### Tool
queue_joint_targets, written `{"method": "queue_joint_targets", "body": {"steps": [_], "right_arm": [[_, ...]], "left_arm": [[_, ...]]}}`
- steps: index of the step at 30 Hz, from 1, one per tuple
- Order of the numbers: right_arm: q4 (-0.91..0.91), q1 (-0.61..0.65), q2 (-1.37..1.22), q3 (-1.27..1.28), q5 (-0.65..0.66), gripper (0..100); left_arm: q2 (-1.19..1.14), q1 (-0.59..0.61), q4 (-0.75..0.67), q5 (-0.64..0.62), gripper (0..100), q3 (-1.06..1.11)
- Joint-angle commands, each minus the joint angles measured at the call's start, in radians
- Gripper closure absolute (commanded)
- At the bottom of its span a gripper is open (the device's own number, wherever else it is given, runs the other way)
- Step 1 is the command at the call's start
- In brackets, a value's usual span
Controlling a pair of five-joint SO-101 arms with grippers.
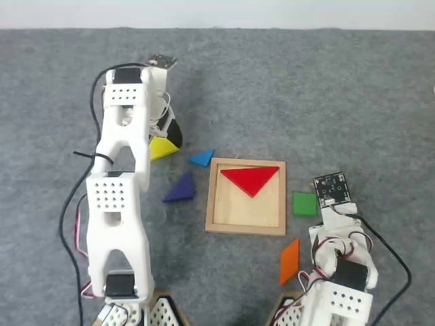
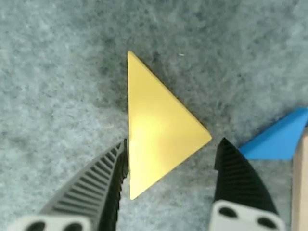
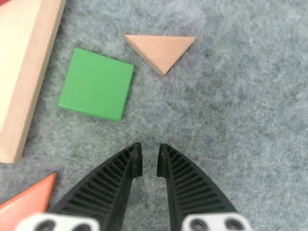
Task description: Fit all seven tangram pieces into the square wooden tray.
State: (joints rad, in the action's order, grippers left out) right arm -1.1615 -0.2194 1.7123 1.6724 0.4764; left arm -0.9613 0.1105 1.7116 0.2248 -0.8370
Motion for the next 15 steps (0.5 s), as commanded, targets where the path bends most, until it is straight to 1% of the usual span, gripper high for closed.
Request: {"method": "queue_joint_targets", "body": {"steps": [1, 7, 11, 15], "right_arm": [[0.001, -0.008, 0.013, 0.015, 0.008, 93.3], [0.001, -0.008, 0.013, 0.015, 0.008, 93.3], [0.001, -0.008, 0.013, 0.015, 0.008, 93.3], [0.001, -0.008, 0.013, 0.015, 0.008, 93.3]], "left_arm": [[-0.026, -0.003, -0.002, -0.015, 71, -0.039], [-0.1, -0.002, -0.015, -0.015, 72, -0.042], [-0.1, -0.003, -0.015, -0.015, 78, -0.045], [-0.103, 0.002, -0.015, -0.015, 83, -0.099]]}}
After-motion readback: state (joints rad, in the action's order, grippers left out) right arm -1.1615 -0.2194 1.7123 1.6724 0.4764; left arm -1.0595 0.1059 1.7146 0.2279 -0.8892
